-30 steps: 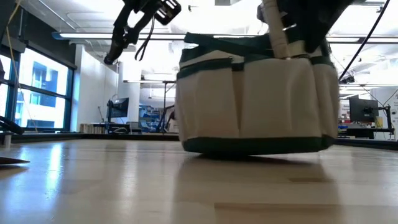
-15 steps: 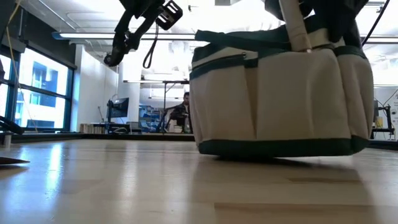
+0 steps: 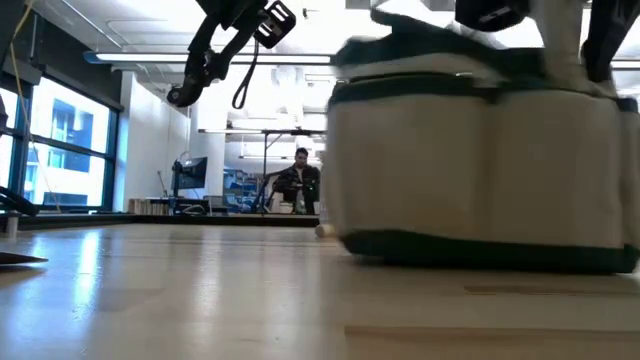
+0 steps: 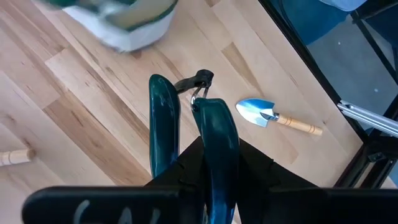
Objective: Pick & Place Garden tools in Gardening bag
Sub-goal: Put the green shear scissors into the gardening bag
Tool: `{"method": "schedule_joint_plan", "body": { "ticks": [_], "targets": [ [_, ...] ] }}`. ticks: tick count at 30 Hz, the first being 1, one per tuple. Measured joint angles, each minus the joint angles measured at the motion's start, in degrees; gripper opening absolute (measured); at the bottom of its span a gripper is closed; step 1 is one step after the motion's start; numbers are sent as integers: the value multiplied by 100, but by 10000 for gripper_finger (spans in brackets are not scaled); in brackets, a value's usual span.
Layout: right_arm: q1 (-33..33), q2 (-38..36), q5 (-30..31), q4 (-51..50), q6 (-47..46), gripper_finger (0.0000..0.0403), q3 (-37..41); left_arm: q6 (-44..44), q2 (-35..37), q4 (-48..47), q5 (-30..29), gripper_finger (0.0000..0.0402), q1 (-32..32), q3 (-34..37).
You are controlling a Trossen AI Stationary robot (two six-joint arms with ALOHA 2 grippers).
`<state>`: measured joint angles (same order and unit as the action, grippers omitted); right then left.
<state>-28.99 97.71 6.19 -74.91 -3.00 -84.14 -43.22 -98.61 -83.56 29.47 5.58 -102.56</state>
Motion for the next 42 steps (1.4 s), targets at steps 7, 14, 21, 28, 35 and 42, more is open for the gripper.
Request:
{"method": "schedule_joint_plan", "body": {
  "ticks": [7,14,21,28,35,42],
  "targets": [
    [9,0,599,-406,336,58,0,2,2,22,2,53,0,0],
    [252,0,1058,-553,723,53,0,2,7,38,4,54,0,0],
    [445,0,555,-263,227,65,0,2,7,34,0,54,0,0],
    [410,0,571,-269,45,106,0,4,7,34,-2,54,0,0],
    [384,0,529,-293,-380,157,0,15,7,102,-4,54,0,0],
    [383,0,550,-370,-645,178,-287,15,7,118,-9,54,1,-2]
  ]
}}
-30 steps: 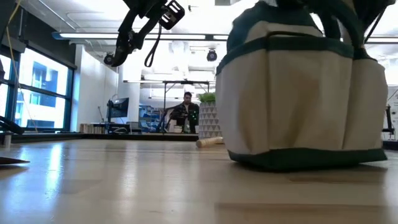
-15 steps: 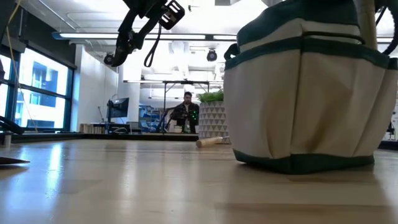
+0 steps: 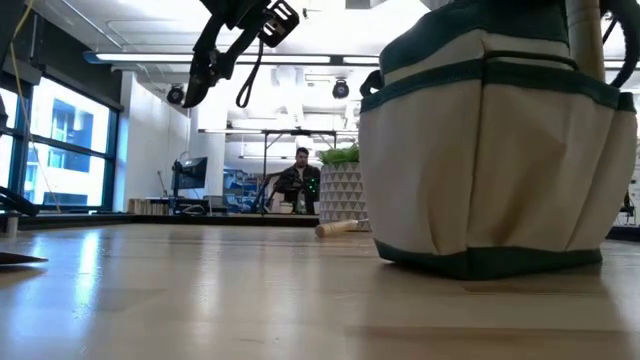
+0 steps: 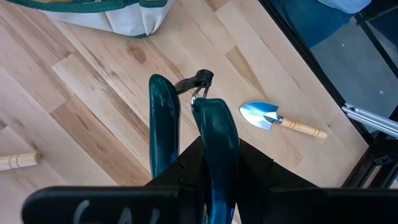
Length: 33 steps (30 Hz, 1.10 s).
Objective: Pick & Place Garden tools in Gardening bag
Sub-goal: Put the green shear scissors into the gardening bag
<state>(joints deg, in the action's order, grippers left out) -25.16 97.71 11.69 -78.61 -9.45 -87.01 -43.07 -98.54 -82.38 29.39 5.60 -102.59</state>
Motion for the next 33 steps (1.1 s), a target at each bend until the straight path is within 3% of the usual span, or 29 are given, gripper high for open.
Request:
{"method": "schedule_joint_plan", "body": {
  "ticks": [9,14,20,27,33],
  "targets": [
    [-86,-4,-15,-8,-62,179,-618,-2,0,9,30,54,1,0],
    [-157,-4,9,-3,-405,177,-1070,46,0,548,1206,54,-15,-4],
    [-569,-5,358,-11,-982,176,-1583,439,2,1280,1641,54,-390,-4],
    [-1245,-105,1262,-150,-1553,176,-1634,1059,2,2615,2000,54,-888,-4],
    [-1867,-103,1414,-321,-1983,176,-1634,442,2,3014,3067,54,-1112,-59]
  ]
}}
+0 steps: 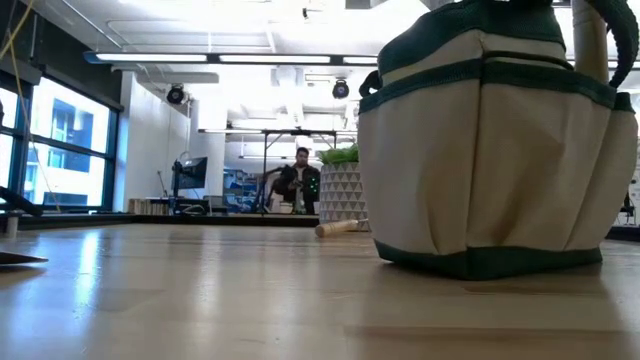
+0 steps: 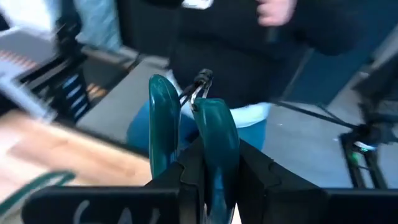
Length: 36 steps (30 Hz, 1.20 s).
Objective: Pick & Place Garden tools in Gardening bag
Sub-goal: Put the green shear scissors into the gardening bag
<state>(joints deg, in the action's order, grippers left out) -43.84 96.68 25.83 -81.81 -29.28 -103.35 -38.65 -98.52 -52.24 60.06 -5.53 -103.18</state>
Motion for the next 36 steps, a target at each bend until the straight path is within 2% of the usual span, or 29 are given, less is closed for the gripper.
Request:
{"method": "schedule_joint_plan", "body": {
  "ticks": [2,8,15,21,28,36],
  "targets": [
    [-166,0,20,91,-72,176,0,-312,0,-73,244,54,-6,2],
    [-524,-4,396,575,-93,176,0,-1577,-133,-314,71,54,-139,12],
    [-706,-4,746,986,-78,176,0,-2713,-487,-484,391,46,73,-2],
    [-714,-4,905,1122,-90,176,3,-3327,-700,-800,537,46,306,16],
    [-706,0,922,1204,-113,176,17,-3790,-890,-879,604,46,139,-1],
    [-734,7,884,1199,-216,176,17,-4111,-919,-837,184,46,-226,7]
  ]
}}
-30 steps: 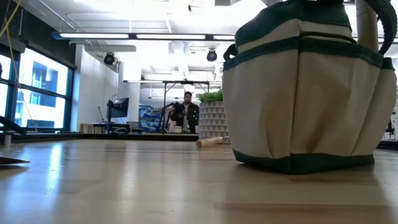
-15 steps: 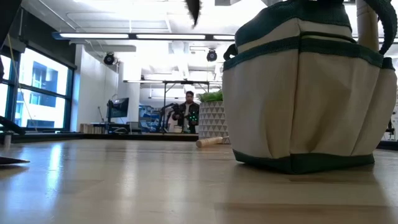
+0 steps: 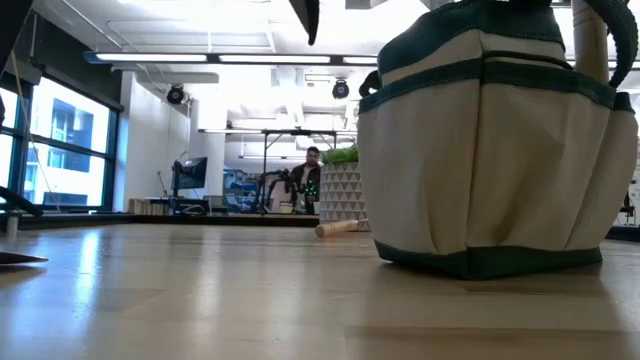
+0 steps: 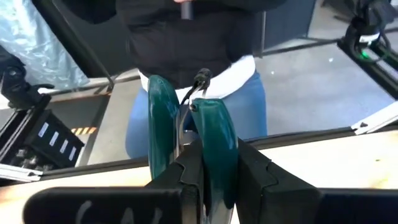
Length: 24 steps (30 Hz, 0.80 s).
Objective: Pick & Place Garden tools in Gardening bag
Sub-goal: Put the green shear scissors into the gardening bag
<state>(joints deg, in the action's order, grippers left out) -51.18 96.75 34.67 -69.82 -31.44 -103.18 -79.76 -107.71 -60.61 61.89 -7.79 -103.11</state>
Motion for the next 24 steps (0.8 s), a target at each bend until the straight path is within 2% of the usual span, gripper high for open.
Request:
{"method": "schedule_joint_plan", "body": {
  "ticks": [11,24],
  "targets": [
    [2,2,23,0,63,176,4,-546,-1,-152,-119,46,-14,0],
    [67,6,35,209,81,176,7,-679,-250,-89,-68,46,-108,15]
  ]
}}
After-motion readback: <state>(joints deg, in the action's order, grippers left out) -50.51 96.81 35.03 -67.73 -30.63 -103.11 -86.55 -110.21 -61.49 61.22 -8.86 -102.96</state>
